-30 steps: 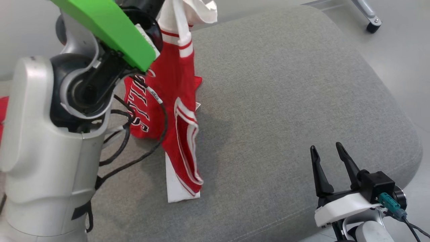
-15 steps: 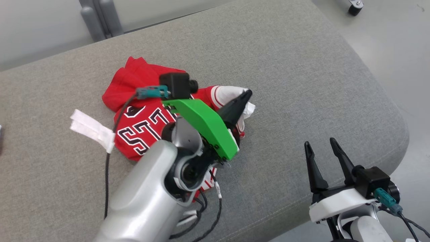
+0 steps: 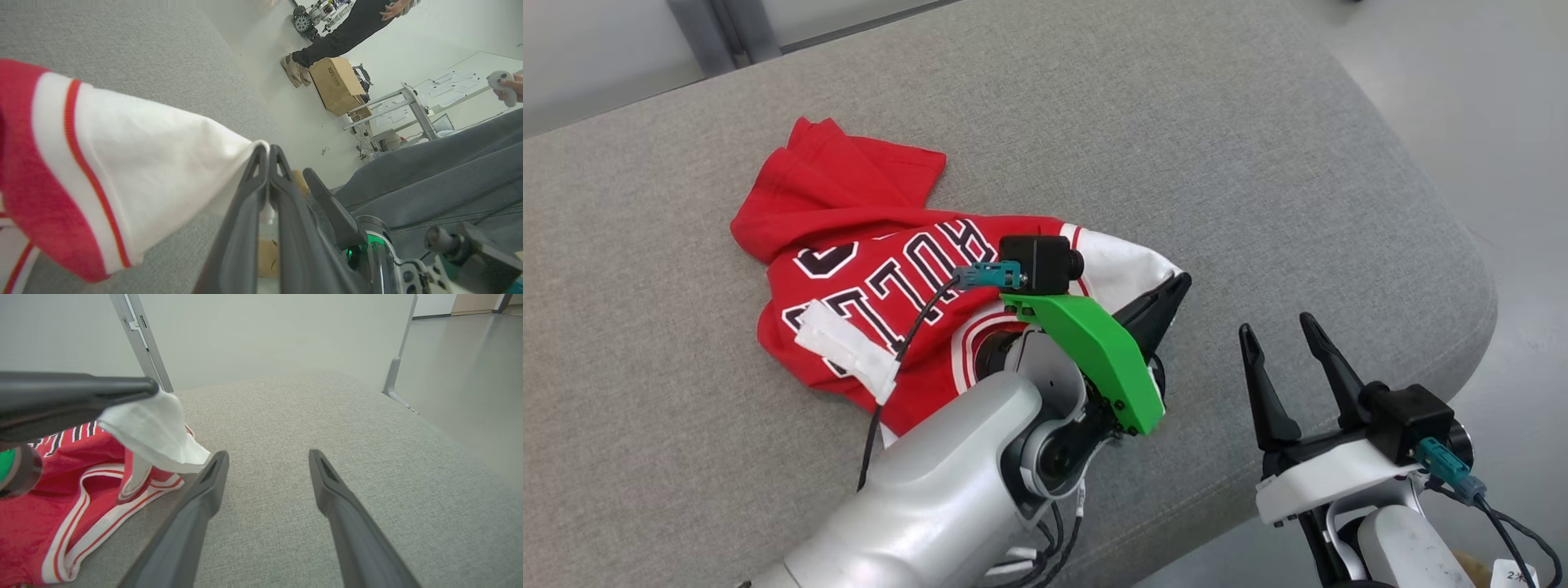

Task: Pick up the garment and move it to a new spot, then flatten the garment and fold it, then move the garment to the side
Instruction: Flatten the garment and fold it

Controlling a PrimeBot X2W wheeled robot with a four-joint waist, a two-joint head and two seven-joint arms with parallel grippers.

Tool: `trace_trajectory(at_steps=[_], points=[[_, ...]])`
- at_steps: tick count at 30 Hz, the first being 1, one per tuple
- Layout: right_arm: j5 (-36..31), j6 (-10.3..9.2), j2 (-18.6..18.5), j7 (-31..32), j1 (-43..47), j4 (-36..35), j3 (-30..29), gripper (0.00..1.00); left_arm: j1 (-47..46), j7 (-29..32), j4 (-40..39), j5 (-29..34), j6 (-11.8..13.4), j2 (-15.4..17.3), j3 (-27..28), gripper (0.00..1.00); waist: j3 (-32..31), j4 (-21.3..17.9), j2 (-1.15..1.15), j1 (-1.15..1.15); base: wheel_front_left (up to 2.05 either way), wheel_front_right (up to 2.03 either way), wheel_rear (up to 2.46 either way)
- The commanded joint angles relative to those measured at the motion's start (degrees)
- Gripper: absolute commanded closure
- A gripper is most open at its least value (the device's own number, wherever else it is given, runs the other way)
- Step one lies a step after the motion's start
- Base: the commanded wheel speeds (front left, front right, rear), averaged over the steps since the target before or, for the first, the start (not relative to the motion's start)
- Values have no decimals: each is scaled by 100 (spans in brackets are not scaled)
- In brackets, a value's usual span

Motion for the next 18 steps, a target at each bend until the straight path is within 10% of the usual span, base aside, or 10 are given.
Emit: trace_trajectory(at_steps=[1,18], points=[[30,-4,-5,-4,16,-5,7,0,-112,-56,31,-63,-33,21,-27,100,21,-11,0,0,0,0,0],[69,-4,-5,-4,-29,34,-51,0,-693,-531,530,-935,-233,20,-881,100,6,124,0,0,0,0,0]])
